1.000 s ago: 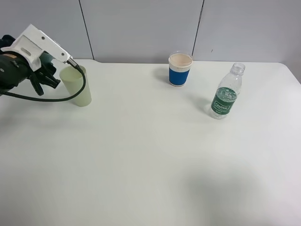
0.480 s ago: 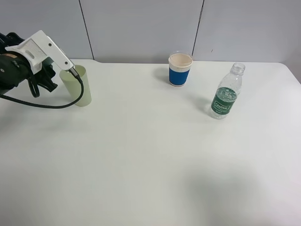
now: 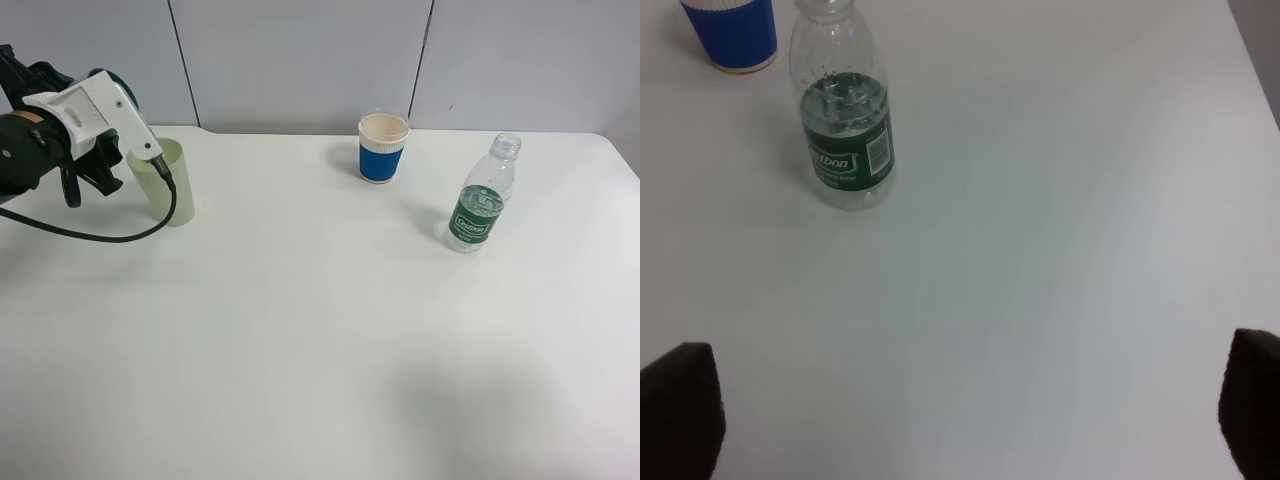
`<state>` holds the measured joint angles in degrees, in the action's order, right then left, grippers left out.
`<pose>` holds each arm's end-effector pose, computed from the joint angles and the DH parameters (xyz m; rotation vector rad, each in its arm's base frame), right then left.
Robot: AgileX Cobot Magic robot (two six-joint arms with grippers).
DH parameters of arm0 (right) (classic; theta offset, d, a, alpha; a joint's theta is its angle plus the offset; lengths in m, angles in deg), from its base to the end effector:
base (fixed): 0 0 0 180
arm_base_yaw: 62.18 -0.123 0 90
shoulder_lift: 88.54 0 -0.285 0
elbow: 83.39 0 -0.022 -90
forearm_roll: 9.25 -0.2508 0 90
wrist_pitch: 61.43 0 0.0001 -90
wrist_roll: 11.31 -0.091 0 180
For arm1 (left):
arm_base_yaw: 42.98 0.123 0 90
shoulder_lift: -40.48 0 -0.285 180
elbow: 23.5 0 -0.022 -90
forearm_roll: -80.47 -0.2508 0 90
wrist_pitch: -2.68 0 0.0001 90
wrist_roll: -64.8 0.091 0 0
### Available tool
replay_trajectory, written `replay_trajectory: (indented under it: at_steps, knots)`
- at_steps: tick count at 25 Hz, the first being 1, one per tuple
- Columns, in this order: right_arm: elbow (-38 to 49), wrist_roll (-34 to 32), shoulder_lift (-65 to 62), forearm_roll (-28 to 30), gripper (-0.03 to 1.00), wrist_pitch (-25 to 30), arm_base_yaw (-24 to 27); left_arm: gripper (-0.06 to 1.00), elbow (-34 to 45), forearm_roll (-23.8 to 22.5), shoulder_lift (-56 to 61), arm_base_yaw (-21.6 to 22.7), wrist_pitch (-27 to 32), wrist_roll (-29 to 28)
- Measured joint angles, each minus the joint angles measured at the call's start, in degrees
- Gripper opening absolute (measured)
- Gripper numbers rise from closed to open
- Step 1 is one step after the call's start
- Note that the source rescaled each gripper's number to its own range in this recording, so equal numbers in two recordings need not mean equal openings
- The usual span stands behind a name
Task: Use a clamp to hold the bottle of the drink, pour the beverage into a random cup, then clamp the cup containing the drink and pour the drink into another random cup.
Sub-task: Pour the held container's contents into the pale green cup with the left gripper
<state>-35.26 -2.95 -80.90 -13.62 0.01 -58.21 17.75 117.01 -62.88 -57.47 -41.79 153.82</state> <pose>-0.0063 0.0065 0.2787 -0.0828 2.0419 -0.0432 0.3081 -0.0405 0.1852 0.9274 1.7060 0.9528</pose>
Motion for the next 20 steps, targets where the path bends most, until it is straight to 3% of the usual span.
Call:
replay_trajectory:
  at_steps: [12, 20]
  knots:
    - [0.0, 0.0, 0.0, 0.0, 0.99, 0.0, 0.0, 0.03, 0.0, -0.1, 0.0, 0.0, -0.1, 5.9]
    - [0.0, 0.0, 0.0, 0.0, 0.99, 0.0, 0.0, 0.03, 0.0, 5.0, 0.0, 0.0, -2.2, 11.6]
